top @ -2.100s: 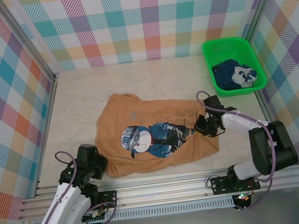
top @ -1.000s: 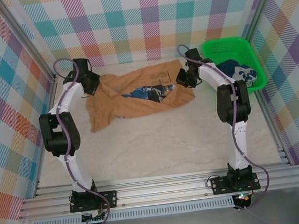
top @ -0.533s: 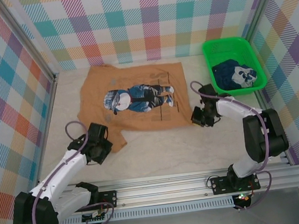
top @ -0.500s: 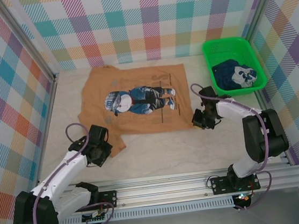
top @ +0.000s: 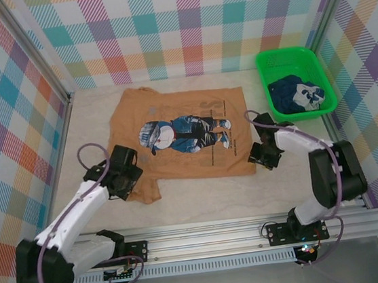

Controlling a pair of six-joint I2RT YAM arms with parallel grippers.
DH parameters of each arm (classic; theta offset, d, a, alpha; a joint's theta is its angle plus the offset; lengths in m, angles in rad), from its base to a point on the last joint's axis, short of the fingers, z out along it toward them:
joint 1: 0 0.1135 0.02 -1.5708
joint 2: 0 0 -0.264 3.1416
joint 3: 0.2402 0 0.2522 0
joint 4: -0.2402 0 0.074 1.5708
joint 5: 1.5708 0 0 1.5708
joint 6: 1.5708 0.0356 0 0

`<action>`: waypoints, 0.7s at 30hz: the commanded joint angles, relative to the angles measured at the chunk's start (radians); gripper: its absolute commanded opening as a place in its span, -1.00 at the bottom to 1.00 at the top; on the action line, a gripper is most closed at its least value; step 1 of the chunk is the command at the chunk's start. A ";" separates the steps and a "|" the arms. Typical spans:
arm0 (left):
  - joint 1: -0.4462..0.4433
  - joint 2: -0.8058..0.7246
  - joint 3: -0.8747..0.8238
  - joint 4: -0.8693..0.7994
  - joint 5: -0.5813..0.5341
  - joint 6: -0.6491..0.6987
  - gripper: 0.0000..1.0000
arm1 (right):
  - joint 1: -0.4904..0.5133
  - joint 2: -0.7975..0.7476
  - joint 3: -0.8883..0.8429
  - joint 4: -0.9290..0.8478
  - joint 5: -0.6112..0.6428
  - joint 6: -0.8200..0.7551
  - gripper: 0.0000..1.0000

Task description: Fold and stack the t-shirts

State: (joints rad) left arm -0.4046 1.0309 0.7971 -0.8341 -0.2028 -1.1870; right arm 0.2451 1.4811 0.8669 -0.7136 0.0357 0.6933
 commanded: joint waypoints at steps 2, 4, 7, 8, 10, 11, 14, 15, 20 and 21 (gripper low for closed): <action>-0.008 -0.038 0.165 -0.213 -0.109 -0.002 0.39 | 0.013 -0.193 0.037 -0.112 0.074 0.058 0.10; 0.029 0.044 0.223 -0.102 -0.066 0.071 0.09 | 0.014 -0.181 0.071 -0.027 -0.003 0.049 -0.16; 0.139 0.321 0.350 0.097 0.083 0.162 -0.32 | 0.027 0.003 0.192 0.116 -0.109 0.030 -0.39; 0.162 0.424 0.408 0.151 0.112 0.190 -0.42 | 0.032 0.083 0.253 0.132 -0.123 0.021 -0.48; 0.217 0.673 0.577 0.236 0.188 0.221 -0.65 | 0.036 0.268 0.401 0.174 -0.152 0.008 -0.65; 0.231 0.773 0.666 0.251 0.202 0.238 -0.69 | 0.036 0.341 0.460 0.184 -0.163 0.010 -0.67; 0.269 1.050 0.932 0.244 0.184 0.282 -0.75 | 0.036 0.559 0.656 0.156 -0.196 0.020 -0.69; 0.285 1.115 0.984 0.256 0.185 0.277 -0.75 | 0.037 0.621 0.717 0.127 -0.202 0.023 -0.69; 0.348 1.221 0.997 0.195 0.163 0.283 -0.80 | 0.055 0.793 0.897 -0.074 -0.242 0.011 -0.70; 0.354 1.182 0.911 0.229 0.167 0.288 -0.81 | 0.066 0.785 0.882 -0.077 -0.241 -0.001 -0.69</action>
State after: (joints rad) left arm -0.0784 2.2810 1.7908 -0.5556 -0.0185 -0.9348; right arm 0.2829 2.2471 1.7374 -0.6434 -0.1734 0.7170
